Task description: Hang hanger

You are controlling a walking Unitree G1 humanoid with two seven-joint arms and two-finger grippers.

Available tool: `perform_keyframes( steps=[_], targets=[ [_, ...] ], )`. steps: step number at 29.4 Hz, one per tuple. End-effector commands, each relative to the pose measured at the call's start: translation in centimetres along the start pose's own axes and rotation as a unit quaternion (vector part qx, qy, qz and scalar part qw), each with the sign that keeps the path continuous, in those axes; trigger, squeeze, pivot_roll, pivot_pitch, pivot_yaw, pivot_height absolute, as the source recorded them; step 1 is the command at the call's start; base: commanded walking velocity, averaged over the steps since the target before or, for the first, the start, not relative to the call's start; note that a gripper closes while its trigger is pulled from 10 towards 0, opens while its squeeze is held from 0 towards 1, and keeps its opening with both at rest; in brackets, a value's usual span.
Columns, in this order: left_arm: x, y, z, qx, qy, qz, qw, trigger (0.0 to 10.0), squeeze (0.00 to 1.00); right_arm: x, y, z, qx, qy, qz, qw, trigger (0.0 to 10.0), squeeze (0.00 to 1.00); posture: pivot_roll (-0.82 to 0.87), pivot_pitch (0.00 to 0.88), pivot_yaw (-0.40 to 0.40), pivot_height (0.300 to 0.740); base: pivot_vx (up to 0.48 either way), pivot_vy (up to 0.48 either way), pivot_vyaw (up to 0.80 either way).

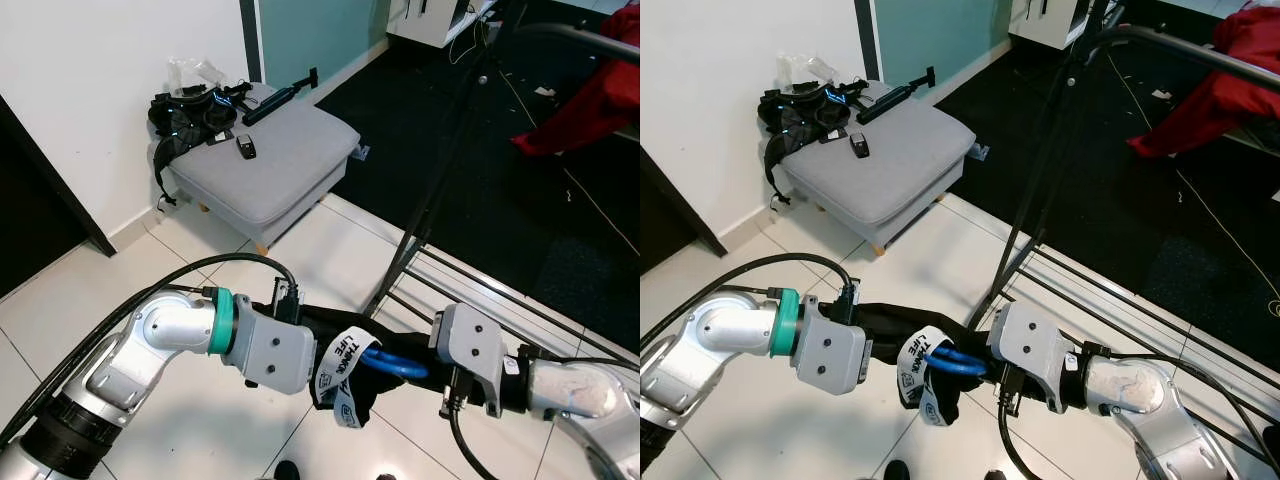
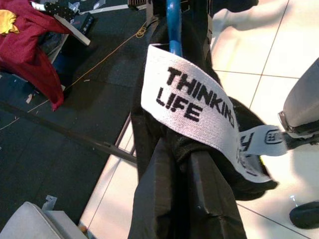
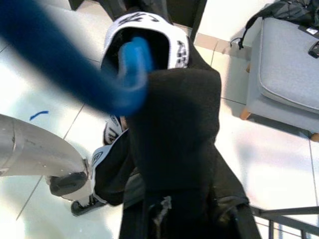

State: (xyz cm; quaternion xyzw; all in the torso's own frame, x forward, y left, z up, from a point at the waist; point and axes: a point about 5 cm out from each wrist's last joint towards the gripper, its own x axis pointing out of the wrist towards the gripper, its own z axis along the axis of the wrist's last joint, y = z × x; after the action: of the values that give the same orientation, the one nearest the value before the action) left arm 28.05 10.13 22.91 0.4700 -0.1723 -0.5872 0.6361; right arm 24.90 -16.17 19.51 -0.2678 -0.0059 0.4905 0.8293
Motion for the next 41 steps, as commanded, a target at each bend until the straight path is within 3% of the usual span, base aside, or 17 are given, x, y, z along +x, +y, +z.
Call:
perform_keyframes(
  steps=[1, 16, 17, 22, 23, 28, 37, 39, 40, 41],
  targets=[
    [0.7, -0.5, 1.2, 0.011, -0.037, -0.011, 0.999, 10.0, 0.0, 0.5, 1.0, 0.3, 0.009, -0.023, 0.022, 0.999, 0.0, 0.0, -0.25, 0.242, 0.113, 0.74, 0.0, 0.0, 0.0],
    [0.7, -0.5, 1.3, 0.01, -0.04, -0.01, 0.999, 10.0, 0.0, 0.5, 1.6, 0.0, 0.026, -0.024, 0.024, 0.999, 0.0, 0.0, -0.25, 0.245, 0.115, 0.74, 0.0, 0.0, 0.0],
    [0.8, -0.3, 1.4, -0.003, -0.045, -0.005, 0.999, 10.0, 1.0, 0.5, 1.7, -0.3, 0.034, -0.022, 0.019, 0.999, 0.0, 0.0, -0.25, 0.249, 0.115, 0.74, 0.0, 0.0, 0.0],
    [0.7, -0.1, 1.6, -0.017, -0.054, -0.002, 0.998, 10.0, 1.0, 0.4, 2.0, -0.8, 0.046, -0.017, 0.01, 0.999, 0.0, 0.0, -0.25, 0.25, 0.116, 0.74, 0.0, 0.0, 0.0],
    [-0.1, -0.2, 1.8, -0.038, -0.061, 0.0, 0.997, 10.0, 0.0, 0.1, 1.9, -1.2, 0.054, -0.01, -0.001, 0.999, 0.0, 0.0, -0.26, 0.253, 0.124, 0.74, 0.0, 0.0, 0.0],
    [-2.0, -1.0, 2.4, -0.12, -0.081, 0.004, 0.989, 10.0, 0.0, -1.1, 1.7, -3.0, 0.085, 0.015, -0.052, 0.995, 0.0, 0.0, -0.25, 0.259, 0.125, 0.74, 0.0, 0.0, 0.0],
    [-3.3, -1.9, 2.7, -0.202, -0.098, 0.015, 0.974, 10.0, 0.0, -1.7, 1.2, -4.2, 0.128, 0.016, -0.118, 0.985, 0.0, 0.0, -0.25, 0.261, 0.124, 0.74, 0.0, 0.0, 0.0],
    [-3.7, -1.9, 2.6, -0.241, -0.108, 0.028, 0.964, 10.0, 0.0, -2.0, 0.8, -4.5, 0.138, 0.016, -0.143, 0.98, 0.0, 0.0, -0.25, 0.26, 0.121, 0.74, 0.0, 0.0, 0.0],
    [-3.7, -1.9, 2.6, -0.241, -0.108, 0.028, 0.964, 10.0, 0.0, -2.0, 0.8, -4.5, 0.138, 0.016, -0.143, 0.98, 0.0, 0.0, -0.25, 0.26, 0.121, 0.74, 0.0, 0.0, 0.0],
    [-3.7, -1.8, 2.3, -0.26, -0.11, 0.055, 0.958, 10.0, 0.0, -2.1, 0.6, -4.9, 0.145, 0.021, -0.168, 0.975, 0.0, 0.0, -0.25, 0.26, 0.116, 0.74, 0.0, 0.0, 0.0]
  ],
)
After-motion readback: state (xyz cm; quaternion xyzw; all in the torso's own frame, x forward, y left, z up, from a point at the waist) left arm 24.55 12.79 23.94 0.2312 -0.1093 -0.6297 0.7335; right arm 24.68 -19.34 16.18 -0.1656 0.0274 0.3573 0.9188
